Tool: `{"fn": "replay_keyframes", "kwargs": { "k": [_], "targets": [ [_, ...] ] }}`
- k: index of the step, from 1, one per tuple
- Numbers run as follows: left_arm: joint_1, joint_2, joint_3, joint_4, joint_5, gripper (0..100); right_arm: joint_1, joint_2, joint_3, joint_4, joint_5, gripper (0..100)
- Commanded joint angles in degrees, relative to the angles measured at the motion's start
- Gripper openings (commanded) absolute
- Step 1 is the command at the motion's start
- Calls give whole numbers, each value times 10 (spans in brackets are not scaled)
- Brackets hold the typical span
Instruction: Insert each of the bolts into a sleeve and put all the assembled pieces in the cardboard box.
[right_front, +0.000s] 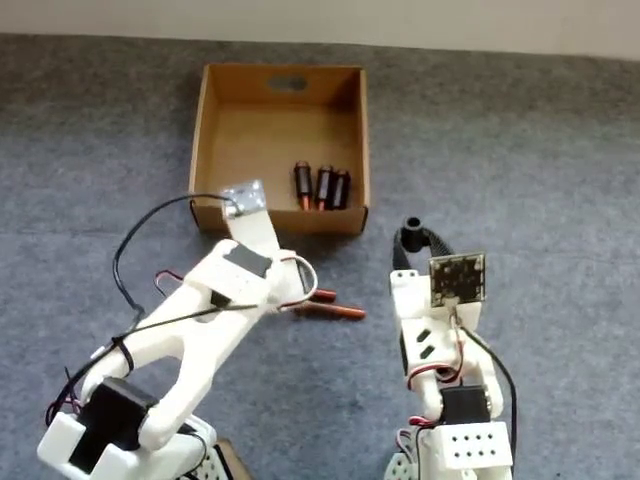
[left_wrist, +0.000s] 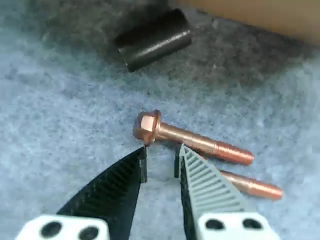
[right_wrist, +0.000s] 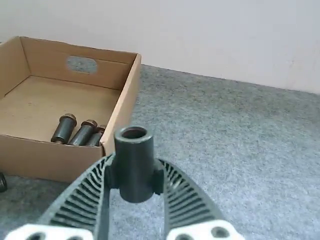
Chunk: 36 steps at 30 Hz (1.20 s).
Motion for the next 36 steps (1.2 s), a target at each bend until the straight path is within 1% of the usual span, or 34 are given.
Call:
{"fn": "replay_keyframes", "kwargs": {
  "k": [1,3,8,14,20,25,31,36],
  "targets": [
    [-7,-2,4,-43,33,127,-5,-9,40,4,-6,6],
    [-8,-3,7,-63,47,127,-5,-9,40,4,-6,6],
    [-8,-3,5,-81,85,127,-5,-9,40,4,-6,6],
    [-8,-1,9,-109,88,127,-5,-9,40,4,-5,6],
    [-10,-1,13,-105,89,127,-5,-9,40,4,-5,6],
    [-24,-3,15,-78,87,127,-5,-9,40,4,-5,6],
    [-26,-1,30,-80,87,127,-5,-9,40,4,-5,6],
    [-51,-6,27,-76,87,127,-5,-9,40,4,-5,6]
  ]
}}
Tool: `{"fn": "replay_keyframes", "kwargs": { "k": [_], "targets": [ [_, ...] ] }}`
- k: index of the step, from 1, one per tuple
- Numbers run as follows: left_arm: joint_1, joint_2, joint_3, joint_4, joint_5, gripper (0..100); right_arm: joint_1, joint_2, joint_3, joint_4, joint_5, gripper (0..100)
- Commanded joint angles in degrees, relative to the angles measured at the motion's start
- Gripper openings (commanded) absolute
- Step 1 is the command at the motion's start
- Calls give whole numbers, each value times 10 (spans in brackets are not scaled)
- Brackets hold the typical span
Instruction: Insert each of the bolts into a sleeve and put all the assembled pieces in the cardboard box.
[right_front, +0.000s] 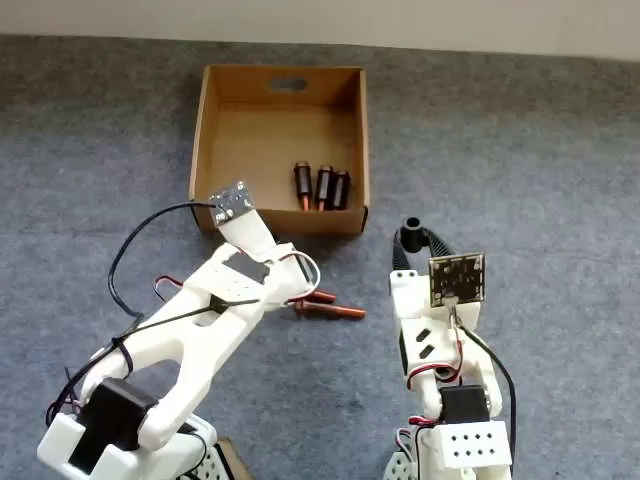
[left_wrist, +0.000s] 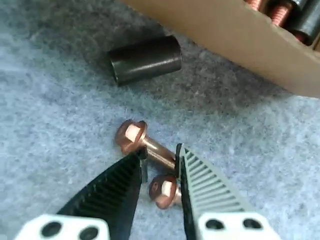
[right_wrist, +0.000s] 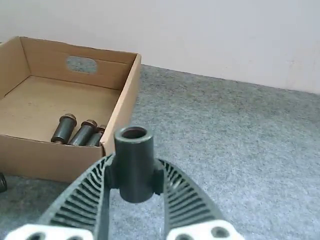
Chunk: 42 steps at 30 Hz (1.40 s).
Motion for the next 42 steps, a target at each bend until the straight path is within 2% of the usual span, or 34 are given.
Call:
{"fn": "replay_keyframes", "kwargs": {
  "k": [1,13,19,24,28,33,42],
  "targets": [
    [-34,-8,-3,5,4,127,-5,-9,40,3,-5,6],
    [-37,-1,0,6,4,127,-5,-9,40,3,-5,6],
    [-78,-3,-3,60,1,127,-5,-9,40,3,-5,6],
    [-109,-3,-3,74,-38,127,-5,-9,40,3,-5,6],
    [-114,-3,-3,71,-73,127,-5,-9,40,3,-5,6],
    [-112,-2,-3,70,-77,127,-5,-9,40,3,-5,6],
    [-113,-1,43,-5,-76,122,-5,-9,40,4,-5,6]
  ]
}}
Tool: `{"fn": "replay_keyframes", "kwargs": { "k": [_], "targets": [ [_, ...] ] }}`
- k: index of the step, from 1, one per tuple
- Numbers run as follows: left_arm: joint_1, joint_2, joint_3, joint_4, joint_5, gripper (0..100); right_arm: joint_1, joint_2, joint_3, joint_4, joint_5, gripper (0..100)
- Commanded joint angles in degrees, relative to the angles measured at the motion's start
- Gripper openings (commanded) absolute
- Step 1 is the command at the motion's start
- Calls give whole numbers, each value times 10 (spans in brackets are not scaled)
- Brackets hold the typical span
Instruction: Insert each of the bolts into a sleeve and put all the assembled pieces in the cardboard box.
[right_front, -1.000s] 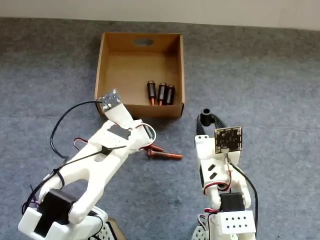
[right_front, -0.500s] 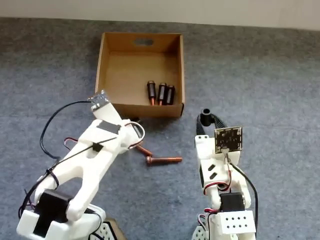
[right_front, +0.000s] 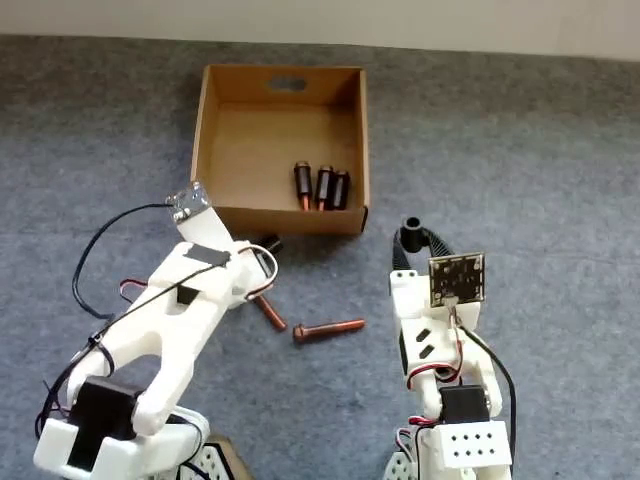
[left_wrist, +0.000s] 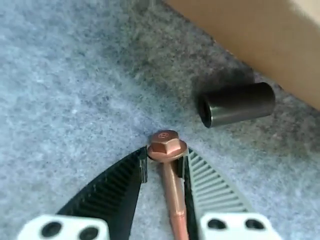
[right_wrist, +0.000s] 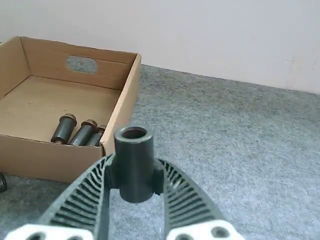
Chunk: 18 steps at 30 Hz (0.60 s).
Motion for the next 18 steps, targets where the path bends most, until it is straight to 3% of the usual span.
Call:
{"fn": "replay_keyframes", "kwargs": {
  "k": [1,6,10,18],
  "targets": [
    [-6,-3,21,-25,-4,121,-5,-9,41,4,-5,6],
    [-8,-7,32,-25,-17,1,-5,-9,41,4,-5,6],
    [-8,-10,33,-25,-75,7,-5,-9,41,4,-5,6],
    [-7,-11,33,-24,-306,7,-5,-9,41,4,-5,6]
  ]
}}
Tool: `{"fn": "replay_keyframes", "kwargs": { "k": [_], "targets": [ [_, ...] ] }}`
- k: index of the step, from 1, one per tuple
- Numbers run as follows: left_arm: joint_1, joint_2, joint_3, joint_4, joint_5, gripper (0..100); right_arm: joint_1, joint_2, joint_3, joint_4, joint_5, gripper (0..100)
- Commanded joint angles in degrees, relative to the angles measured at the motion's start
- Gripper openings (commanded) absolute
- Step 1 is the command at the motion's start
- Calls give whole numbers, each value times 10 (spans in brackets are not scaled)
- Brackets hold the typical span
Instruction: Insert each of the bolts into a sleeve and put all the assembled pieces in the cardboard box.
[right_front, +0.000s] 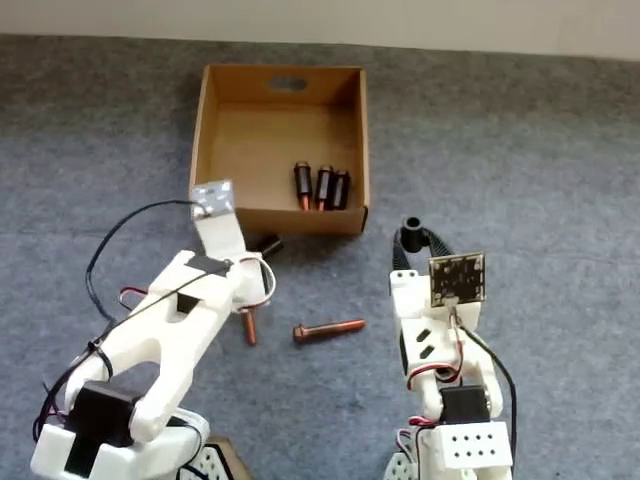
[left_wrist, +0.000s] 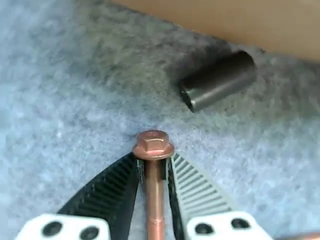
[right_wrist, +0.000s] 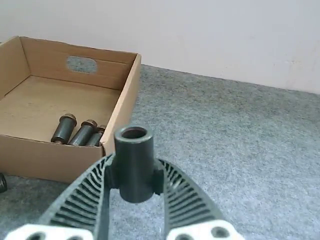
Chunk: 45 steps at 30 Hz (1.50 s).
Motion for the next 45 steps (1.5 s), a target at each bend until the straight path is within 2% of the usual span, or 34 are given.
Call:
{"fn": "replay_keyframes", "kwargs": {
  "k": [1,7,9,12,19,27,35,38,43,45],
  "targets": [
    [-5,-7,4,1,-115,7,-5,-9,41,4,-5,6],
    [-19,-23,-14,14,-314,7,-5,-9,41,4,-5,6],
    [-27,-40,-14,30,-353,7,-5,-9,41,4,-5,6],
    [-27,-57,-14,55,-353,18,-5,-9,41,4,-5,6],
    [-29,-58,-10,69,-352,195,-5,-9,41,4,-5,6],
    [-29,-58,-9,66,-352,141,-5,-9,41,4,-5,6],
    [-28,-57,4,68,-353,11,-5,-9,41,4,-5,6],
    [-27,-57,4,69,-353,30,-3,-9,38,4,-5,6],
    [-26,-57,2,69,-353,128,-3,-10,31,4,-5,6],
    [-26,-57,-2,69,-353,126,-2,-10,23,5,-5,6]
  ]
}}
